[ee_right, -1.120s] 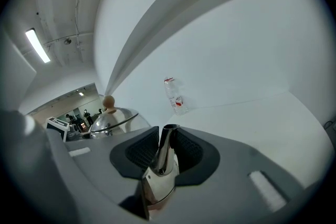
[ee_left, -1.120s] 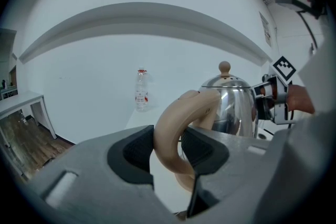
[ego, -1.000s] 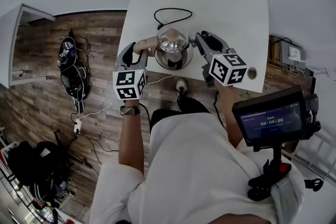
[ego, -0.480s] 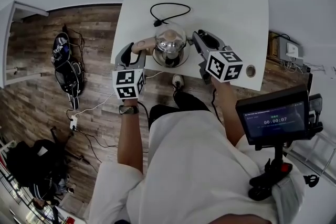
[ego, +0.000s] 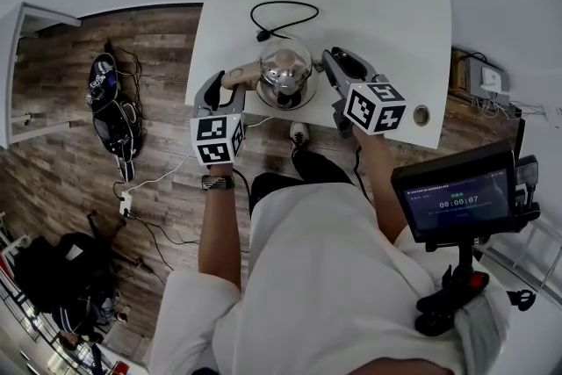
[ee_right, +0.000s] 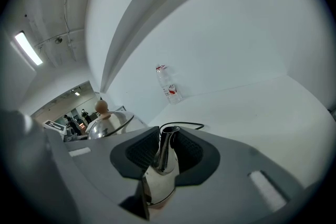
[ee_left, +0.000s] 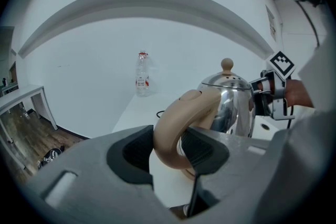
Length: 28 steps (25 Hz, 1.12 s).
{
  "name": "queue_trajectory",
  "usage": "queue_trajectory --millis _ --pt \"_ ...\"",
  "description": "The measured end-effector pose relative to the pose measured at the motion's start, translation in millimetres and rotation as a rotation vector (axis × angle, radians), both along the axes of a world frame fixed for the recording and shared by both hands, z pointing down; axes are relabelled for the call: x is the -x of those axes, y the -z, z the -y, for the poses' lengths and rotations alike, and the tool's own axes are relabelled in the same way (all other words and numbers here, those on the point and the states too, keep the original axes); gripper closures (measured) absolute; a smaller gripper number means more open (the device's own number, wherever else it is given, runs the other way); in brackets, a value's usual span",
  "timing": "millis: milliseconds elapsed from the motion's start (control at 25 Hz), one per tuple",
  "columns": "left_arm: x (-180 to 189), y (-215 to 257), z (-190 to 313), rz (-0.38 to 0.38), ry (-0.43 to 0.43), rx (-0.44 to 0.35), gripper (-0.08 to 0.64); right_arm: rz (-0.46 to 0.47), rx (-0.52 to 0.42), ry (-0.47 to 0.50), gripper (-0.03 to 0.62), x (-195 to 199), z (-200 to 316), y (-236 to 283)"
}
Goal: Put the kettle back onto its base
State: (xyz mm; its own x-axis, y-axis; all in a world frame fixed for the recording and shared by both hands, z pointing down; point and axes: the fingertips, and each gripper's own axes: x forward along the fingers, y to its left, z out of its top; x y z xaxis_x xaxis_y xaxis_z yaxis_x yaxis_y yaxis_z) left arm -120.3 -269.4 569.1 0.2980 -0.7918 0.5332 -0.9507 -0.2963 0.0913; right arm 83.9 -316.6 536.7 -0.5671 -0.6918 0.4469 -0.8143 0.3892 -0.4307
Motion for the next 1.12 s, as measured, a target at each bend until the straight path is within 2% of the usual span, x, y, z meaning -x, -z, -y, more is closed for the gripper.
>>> queue_trajectory --millis 1120 --pt "0.1 0.1 6.6 -0.023 0.030 0.007 0.383 0.035 -0.012 -0.015 0.506 -0.5 2.3 1.8"
